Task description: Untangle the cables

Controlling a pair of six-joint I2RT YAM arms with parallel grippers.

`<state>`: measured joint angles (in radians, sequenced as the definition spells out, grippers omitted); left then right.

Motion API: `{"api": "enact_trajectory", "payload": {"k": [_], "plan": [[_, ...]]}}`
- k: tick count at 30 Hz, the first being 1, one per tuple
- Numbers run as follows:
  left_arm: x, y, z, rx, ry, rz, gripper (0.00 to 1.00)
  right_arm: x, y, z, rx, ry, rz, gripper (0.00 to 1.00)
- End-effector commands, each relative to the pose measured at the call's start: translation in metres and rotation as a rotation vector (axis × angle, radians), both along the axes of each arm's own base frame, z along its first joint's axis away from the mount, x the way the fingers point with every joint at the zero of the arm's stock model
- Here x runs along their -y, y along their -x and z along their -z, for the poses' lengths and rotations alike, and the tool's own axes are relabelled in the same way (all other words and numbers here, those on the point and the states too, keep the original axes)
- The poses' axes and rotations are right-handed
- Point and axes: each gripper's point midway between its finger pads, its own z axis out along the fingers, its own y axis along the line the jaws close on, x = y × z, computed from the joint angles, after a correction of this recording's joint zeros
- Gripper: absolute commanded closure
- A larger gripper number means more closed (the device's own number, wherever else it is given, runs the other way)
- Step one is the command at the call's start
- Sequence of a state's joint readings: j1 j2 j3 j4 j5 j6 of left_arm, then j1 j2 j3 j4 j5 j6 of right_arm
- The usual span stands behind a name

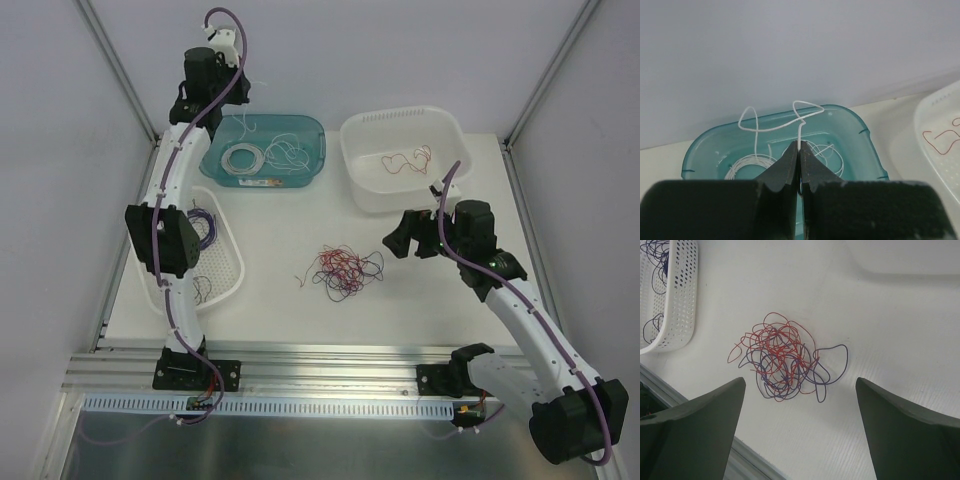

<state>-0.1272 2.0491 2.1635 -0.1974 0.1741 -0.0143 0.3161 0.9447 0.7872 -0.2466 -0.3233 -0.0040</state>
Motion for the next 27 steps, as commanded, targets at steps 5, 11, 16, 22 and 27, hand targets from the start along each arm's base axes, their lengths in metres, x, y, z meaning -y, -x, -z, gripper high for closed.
{"api": "enact_trajectory", "payload": {"k": [5,11,16,22,27], "plan": [[-0.008,-0.046,0.057,-0.076,0.157,-0.030,1.00,0.001,0.007,0.000,-0.017,0.027,-0.014,0.03],[0.004,-0.034,0.105,-0.202,0.208,0.018,0.99,0.002,0.006,0.004,-0.032,0.033,-0.010,0.03],[0.006,-0.018,0.120,-0.247,0.197,0.039,0.55,-0.004,0.003,0.007,-0.047,0.025,-0.027,0.03],[0.021,0.040,0.087,-0.242,0.200,0.139,0.12,-0.011,0.000,0.017,-0.088,0.059,-0.060,0.03],[0.032,0.103,0.095,-0.277,0.148,0.172,0.01,-0.022,-0.006,0.020,-0.121,0.086,-0.110,0.03]]}}
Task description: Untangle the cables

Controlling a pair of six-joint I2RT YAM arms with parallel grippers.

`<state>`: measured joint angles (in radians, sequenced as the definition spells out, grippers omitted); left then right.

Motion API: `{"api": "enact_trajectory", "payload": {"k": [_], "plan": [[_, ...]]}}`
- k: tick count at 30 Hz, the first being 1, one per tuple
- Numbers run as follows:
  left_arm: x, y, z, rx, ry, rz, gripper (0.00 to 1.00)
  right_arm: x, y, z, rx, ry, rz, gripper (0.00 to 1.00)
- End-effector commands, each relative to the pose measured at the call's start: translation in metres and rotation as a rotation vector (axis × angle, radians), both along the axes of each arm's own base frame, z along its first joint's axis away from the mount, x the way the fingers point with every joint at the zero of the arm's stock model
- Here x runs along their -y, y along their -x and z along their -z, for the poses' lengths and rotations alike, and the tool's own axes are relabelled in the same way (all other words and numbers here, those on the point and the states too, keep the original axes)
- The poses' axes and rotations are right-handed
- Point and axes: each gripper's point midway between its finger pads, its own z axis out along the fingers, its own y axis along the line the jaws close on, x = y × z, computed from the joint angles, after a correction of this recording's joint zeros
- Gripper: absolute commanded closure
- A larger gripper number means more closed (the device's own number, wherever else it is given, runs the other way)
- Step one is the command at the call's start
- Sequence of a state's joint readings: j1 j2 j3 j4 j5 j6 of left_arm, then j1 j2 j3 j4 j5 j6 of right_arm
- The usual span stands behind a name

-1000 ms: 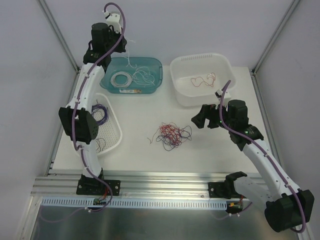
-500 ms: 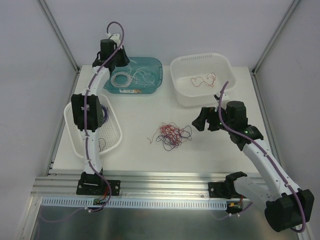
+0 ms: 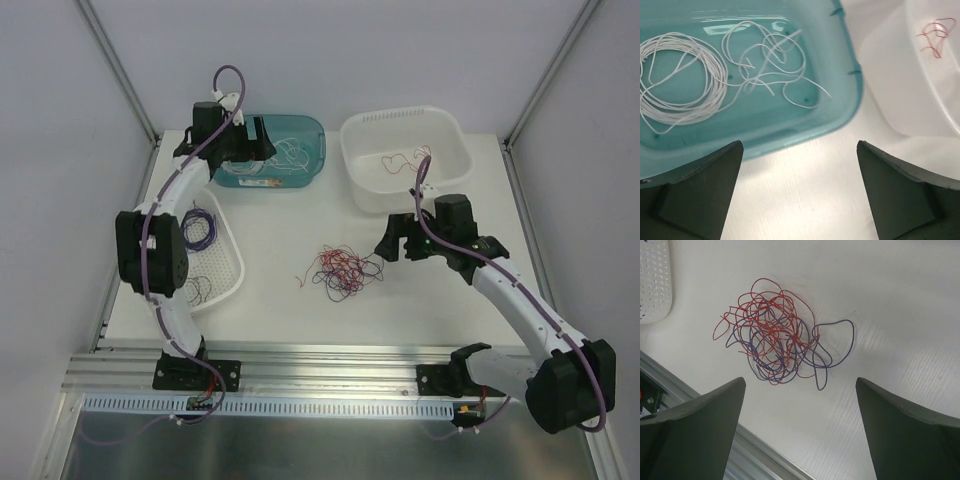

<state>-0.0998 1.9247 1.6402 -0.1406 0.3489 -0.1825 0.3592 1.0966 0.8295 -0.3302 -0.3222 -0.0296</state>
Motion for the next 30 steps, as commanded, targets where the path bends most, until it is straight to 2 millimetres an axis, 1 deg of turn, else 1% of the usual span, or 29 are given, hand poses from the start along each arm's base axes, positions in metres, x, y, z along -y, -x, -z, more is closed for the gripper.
{"api": "enact_trajectory", "payload": {"k": [1,2,3,4,5,6,7,8,9,10,11,12,13,14,15,16,17,18,19,20,21,22,23,28,29,30], "plan": [[0.020,0.051,-0.077,0.180,0.001,0.094,0.01,-0.014,-0.008,-0.018,0.027,0.011,-0.077,0.03],[0.025,0.062,-0.076,0.171,0.003,0.092,0.01,-0.017,-0.009,-0.009,-0.002,0.029,-0.093,0.02],[0.026,0.076,-0.061,0.132,0.003,0.087,0.01,-0.019,-0.011,-0.010,0.004,0.043,-0.111,0.01],[0.027,0.091,-0.077,0.164,0.012,0.086,0.01,-0.024,-0.012,-0.011,0.007,0.048,-0.129,0.01],[0.033,0.103,-0.075,0.154,0.024,0.095,0.01,-0.029,-0.012,-0.011,0.009,0.047,-0.146,0.03],[0.036,0.118,-0.058,0.115,0.024,0.105,0.01,-0.032,-0.015,-0.008,0.000,0.049,-0.159,0.05],[0.038,0.135,-0.070,0.145,0.031,0.114,0.01,-0.039,-0.016,-0.011,0.013,0.042,-0.183,0.07],[0.041,0.146,-0.067,0.146,0.027,0.125,0.01,-0.043,-0.017,-0.010,0.012,0.045,-0.197,0.08],[0.049,0.164,-0.048,0.111,0.017,0.152,0.01,-0.046,-0.019,-0.002,-0.008,0.058,-0.210,0.10],[0.050,0.178,-0.058,0.145,0.021,0.158,0.01,-0.053,-0.019,0.001,-0.005,0.070,-0.238,0.11],[0.055,0.190,-0.054,0.138,0.026,0.171,0.01,-0.057,-0.021,0.002,-0.006,0.073,-0.248,0.12],[0.059,0.205,-0.036,0.102,0.022,0.181,0.01,-0.062,-0.024,0.003,0.002,0.071,-0.260,0.16],[0.060,0.218,-0.041,0.118,0.037,0.187,0.01,-0.069,-0.024,0.013,-0.016,0.077,-0.279,0.18],[0.060,0.230,-0.024,0.068,0.054,0.173,0.01,-0.073,-0.026,0.014,-0.007,0.082,-0.295,0.19],[0.064,0.239,-0.021,0.058,0.068,0.181,0.01,-0.077,-0.028,0.016,0.006,0.084,-0.308,0.21],[0.064,0.249,-0.023,0.065,0.088,0.183,0.01,-0.082,-0.028,0.027,-0.016,0.100,-0.324,0.21],[0.064,0.258,-0.009,0.025,0.100,0.171,0.01,-0.087,-0.030,0.030,-0.009,0.107,-0.345,0.22],[0.065,0.264,-0.006,0.017,0.108,0.173,0.01,-0.091,-0.031,0.034,-0.013,0.108,-0.356,0.25],[0.068,0.271,-0.004,0.012,0.119,0.178,0.01,-0.096,-0.029,0.043,-0.031,0.113,-0.373,0.26],[0.070,0.276,0.001,-0.002,0.122,0.181,0.01,-0.098,-0.030,0.048,-0.038,0.112,-0.380,0.27],[0.070,0.282,0.011,-0.027,0.121,0.181,0.01,-0.102,-0.032,0.049,-0.030,0.103,-0.386,0.30],[0.074,0.287,0.013,-0.032,0.127,0.192,0.01,-0.105,-0.031,0.053,-0.031,0.110,-0.392,0.32],[0.075,0.291,0.019,-0.052,0.133,0.189,0.01,-0.107,-0.033,0.058,-0.039,0.112,-0.395,0.34],[0.086,0.305,0.033,-0.094,0.129,0.211,0.01,-0.116,-0.037,0.067,-0.022,0.142,-0.413,0.57],[0.086,0.306,0.035,-0.101,0.127,0.209,0.01,-0.116,-0.036,0.068,-0.023,0.149,-0.413,0.68],[0.088,0.306,0.038,-0.111,0.122,0.211,0.01,-0.118,-0.034,0.069,-0.023,0.157,-0.420,0.73]]}}
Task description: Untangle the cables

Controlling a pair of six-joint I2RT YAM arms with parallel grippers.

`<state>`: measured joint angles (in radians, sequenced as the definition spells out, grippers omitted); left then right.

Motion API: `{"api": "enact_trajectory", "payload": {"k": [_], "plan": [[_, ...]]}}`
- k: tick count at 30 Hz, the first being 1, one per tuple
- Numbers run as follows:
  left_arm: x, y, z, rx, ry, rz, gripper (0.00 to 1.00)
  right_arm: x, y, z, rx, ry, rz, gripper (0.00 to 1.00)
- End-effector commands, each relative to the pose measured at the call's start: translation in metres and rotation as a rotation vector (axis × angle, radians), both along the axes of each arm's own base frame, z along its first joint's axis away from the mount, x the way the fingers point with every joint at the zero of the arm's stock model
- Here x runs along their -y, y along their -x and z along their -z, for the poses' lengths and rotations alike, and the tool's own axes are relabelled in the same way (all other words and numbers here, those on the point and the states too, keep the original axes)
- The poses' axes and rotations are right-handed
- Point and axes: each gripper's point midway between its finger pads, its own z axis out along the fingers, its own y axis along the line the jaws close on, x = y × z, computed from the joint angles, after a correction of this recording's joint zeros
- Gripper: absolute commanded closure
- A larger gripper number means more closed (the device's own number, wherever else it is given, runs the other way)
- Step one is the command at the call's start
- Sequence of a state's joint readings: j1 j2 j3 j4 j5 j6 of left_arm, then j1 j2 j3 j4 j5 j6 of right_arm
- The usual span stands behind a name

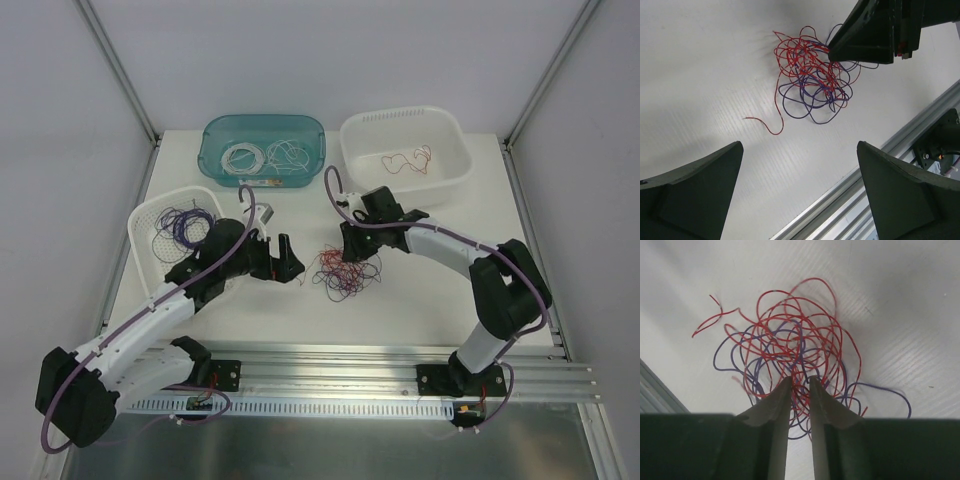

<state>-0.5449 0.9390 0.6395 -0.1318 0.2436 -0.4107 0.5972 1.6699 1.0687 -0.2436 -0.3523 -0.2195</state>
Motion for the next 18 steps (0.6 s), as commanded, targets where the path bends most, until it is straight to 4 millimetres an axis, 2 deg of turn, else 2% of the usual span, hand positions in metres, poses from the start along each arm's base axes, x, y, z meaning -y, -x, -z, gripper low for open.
{"api": "enact_trajectory", "payload": {"k": [1,2,5,7,9,10,12,14,17,18], "plan": [[0.004,-0.001,0.001,-0.011,0.016,-0.032,0.01,-0.017,-0.013,-0.021,0.090,-0.037,-0.038,0.80],[0.006,-0.001,0.000,-0.012,0.016,-0.029,0.01,-0.018,-0.013,-0.025,0.099,-0.039,-0.041,0.99],[0.011,-0.002,0.001,-0.025,0.011,-0.027,0.01,-0.020,-0.010,-0.052,0.133,-0.059,-0.038,0.99],[0.016,-0.005,-0.002,-0.028,0.010,-0.024,0.01,-0.022,-0.007,-0.079,0.165,-0.093,-0.028,0.99],[0.020,-0.008,-0.001,-0.036,0.000,-0.022,0.01,-0.025,-0.006,-0.115,0.206,-0.132,-0.017,0.99],[0.023,-0.011,-0.006,-0.029,0.008,-0.023,0.01,-0.025,-0.005,-0.138,0.251,-0.168,-0.004,0.99],[0.027,-0.016,-0.005,-0.036,0.000,-0.028,0.01,-0.028,-0.005,-0.164,0.277,-0.222,0.021,0.99],[0.033,-0.022,-0.014,-0.027,0.020,-0.035,0.01,-0.029,0.001,-0.179,0.245,-0.237,0.025,0.99],[0.044,-0.032,-0.022,-0.019,0.051,-0.040,0.01,-0.032,0.008,-0.188,0.209,-0.284,0.054,0.99],[0.047,-0.033,-0.022,-0.022,0.058,-0.040,0.01,-0.032,0.011,-0.184,0.196,-0.290,0.061,0.99]]}}
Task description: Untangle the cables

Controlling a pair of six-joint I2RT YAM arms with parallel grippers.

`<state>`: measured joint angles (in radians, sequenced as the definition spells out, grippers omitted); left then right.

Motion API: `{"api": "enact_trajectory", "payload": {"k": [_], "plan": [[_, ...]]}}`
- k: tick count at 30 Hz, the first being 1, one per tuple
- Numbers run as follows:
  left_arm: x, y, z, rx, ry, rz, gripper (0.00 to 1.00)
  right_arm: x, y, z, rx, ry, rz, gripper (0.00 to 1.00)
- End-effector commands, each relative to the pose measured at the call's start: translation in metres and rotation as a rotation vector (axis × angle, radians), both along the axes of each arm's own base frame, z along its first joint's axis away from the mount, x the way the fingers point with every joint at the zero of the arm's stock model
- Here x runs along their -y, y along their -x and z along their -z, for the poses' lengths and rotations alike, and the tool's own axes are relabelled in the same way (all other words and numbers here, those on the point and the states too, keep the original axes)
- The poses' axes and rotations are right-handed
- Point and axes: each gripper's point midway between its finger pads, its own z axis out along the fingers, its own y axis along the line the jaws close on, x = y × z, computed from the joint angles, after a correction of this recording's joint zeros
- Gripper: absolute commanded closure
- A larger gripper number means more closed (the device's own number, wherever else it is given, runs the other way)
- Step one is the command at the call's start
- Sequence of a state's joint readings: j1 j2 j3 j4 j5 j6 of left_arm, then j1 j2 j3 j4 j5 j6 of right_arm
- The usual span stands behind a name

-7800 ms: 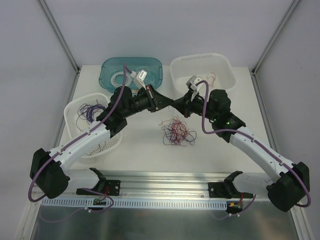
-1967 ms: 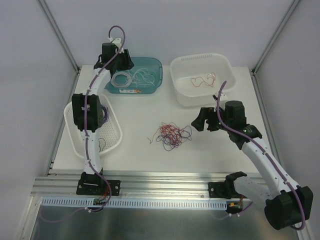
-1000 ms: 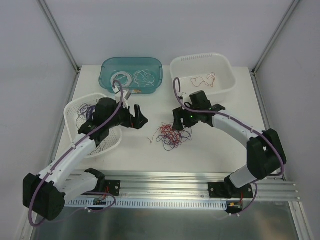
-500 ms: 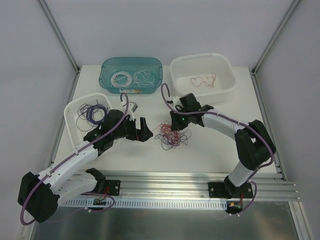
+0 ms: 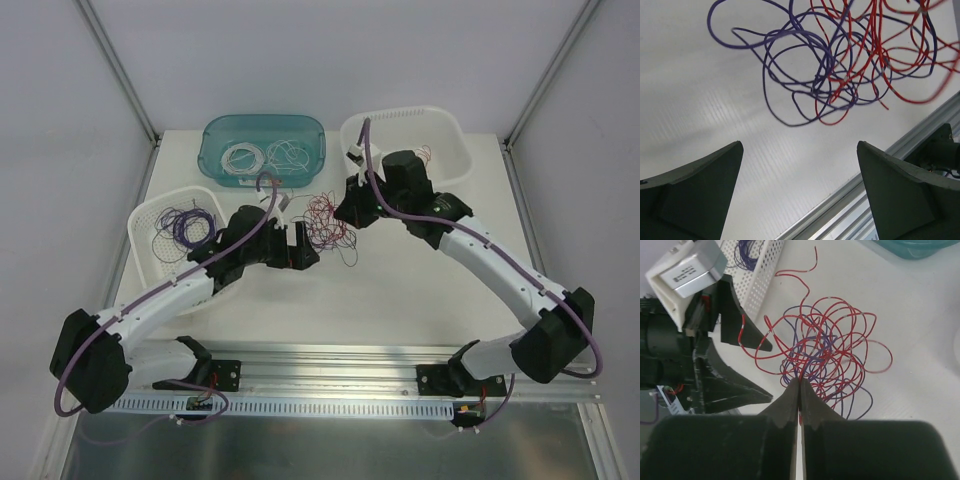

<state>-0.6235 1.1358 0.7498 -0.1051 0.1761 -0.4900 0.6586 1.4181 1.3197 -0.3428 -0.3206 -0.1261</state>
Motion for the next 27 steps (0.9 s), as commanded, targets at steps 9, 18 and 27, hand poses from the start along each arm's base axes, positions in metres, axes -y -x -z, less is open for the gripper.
{"api": "enact_trajectory", "payload": {"k": [9,18,27], "plan": [[0.042,-0.036,-0.041,0.108,0.266,-0.091,0.10,-0.014,0.030,0.000,-0.154,-0.232,0.071,0.99],[0.073,-0.031,0.013,-0.004,0.207,-0.077,0.19,-0.010,0.033,-0.007,-0.142,-0.277,0.108,0.99],[0.052,-0.050,0.068,-0.048,0.026,-0.220,0.81,0.018,0.045,-0.013,-0.088,-0.224,0.152,0.99]]}}
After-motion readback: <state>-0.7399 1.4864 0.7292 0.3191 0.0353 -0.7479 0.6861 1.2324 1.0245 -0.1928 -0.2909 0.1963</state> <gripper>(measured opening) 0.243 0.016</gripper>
